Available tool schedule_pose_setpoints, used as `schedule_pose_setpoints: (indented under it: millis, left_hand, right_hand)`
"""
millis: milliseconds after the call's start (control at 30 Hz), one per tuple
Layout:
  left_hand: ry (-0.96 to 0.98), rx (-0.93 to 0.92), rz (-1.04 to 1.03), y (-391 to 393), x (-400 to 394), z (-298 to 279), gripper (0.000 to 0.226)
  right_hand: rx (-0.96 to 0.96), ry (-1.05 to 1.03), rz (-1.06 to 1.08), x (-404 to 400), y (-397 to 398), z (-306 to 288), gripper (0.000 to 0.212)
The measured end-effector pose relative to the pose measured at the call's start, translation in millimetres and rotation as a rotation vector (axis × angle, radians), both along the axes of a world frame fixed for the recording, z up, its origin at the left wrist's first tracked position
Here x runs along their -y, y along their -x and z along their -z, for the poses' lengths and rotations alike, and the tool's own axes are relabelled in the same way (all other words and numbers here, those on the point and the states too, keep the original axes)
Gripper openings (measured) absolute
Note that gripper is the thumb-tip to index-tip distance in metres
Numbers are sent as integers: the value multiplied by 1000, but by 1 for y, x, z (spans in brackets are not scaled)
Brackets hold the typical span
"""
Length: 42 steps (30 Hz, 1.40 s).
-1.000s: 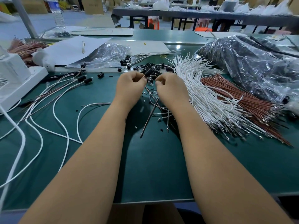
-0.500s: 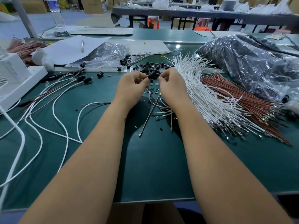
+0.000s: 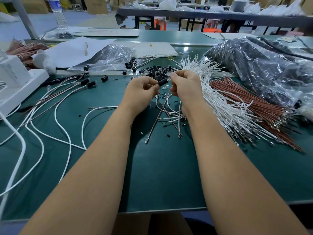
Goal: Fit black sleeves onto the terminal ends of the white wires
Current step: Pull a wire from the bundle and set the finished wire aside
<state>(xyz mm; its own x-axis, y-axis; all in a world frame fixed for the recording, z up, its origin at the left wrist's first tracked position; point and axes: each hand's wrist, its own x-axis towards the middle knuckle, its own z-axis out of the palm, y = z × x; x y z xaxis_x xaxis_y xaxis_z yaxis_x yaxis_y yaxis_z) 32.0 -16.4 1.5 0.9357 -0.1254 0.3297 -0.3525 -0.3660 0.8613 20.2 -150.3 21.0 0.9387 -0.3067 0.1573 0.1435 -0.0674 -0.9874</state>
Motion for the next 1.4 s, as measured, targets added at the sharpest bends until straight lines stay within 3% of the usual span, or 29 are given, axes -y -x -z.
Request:
schedule_pose_setpoints:
  millis: [433,667,1200,1400]
  left_hand:
    - [43,64,-80,-1,0,-2,7]
    - [-21,171,-125,0,-2,-1,9]
    - [51,65,-79,1,-7,2,10]
    - [-40,186,-126,-1,1,-3,14]
  right_hand:
    - [60,108,-18,-2,0,3,18]
    - [12,-58,-50,-3,-1,8,18]
    - [26,-14,-172,-1,3,16,13]
    - [64,-6,-74,-7,1,12,14]
